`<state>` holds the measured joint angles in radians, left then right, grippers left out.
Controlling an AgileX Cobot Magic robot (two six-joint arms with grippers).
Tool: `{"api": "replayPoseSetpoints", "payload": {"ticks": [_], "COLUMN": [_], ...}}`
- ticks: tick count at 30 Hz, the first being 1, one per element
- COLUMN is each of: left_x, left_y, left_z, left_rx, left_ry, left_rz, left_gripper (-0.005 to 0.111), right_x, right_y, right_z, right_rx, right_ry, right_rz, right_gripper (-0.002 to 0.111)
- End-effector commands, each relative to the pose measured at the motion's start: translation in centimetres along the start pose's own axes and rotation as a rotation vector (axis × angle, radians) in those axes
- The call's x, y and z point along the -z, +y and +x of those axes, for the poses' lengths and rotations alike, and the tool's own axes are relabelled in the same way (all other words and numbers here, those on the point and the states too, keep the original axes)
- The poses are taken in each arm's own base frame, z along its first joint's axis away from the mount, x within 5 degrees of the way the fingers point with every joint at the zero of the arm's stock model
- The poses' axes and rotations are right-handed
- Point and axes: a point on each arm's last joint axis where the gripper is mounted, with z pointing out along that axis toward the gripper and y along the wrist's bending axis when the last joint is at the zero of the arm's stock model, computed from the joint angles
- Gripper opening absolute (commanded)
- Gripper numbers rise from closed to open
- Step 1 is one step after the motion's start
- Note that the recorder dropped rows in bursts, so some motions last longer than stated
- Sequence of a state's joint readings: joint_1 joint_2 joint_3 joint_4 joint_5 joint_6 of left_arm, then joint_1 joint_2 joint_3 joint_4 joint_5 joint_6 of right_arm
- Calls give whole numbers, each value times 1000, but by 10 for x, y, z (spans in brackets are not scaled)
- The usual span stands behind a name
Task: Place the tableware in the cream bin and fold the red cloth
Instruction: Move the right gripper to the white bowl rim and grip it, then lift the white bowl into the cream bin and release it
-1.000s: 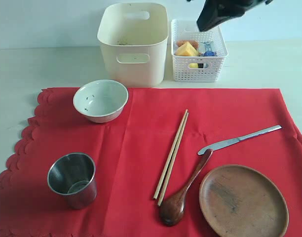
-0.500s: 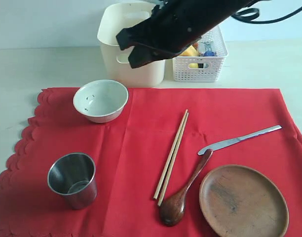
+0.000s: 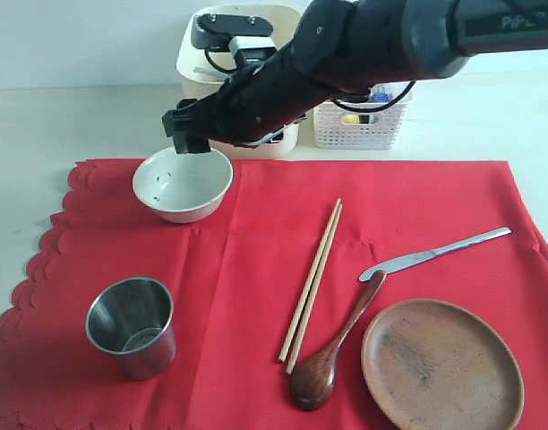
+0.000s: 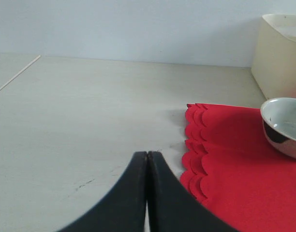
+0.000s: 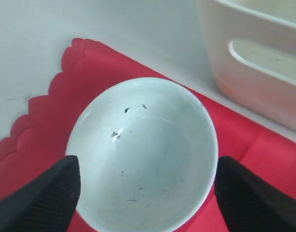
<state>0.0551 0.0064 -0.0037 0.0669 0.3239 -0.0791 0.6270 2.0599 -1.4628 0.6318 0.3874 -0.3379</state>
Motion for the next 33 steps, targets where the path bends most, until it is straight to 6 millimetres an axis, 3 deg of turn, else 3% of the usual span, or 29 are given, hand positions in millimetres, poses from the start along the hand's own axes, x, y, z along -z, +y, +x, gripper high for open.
{"api": "replayPoseSetpoints", "payload": {"ticks": [1,4,9,20,33], "left_x": [0,0,0,0,0], "left_y": [0,0,0,0,0], "left_z": [1,1,1,1,1], "left_rx": [5,5,5,5,5], "left_ry": [-6,-6,-6,-6,-6], "left_rz": [6,6,6,6,6], "left_gripper": [1,1,1,1,1], "right_x": [-17,-30,-52,-54,-49], "right_y": [-9,-23,-30,-31,-26], "right_z": [-7,-8,14,18,20], "right_rx": [102,-13,-67,-67,-94], "right_ry": [-6,4,128,156,211], "right_rz": [64,93,86,84,58], "right_gripper": [74,74,71,0,0]}}
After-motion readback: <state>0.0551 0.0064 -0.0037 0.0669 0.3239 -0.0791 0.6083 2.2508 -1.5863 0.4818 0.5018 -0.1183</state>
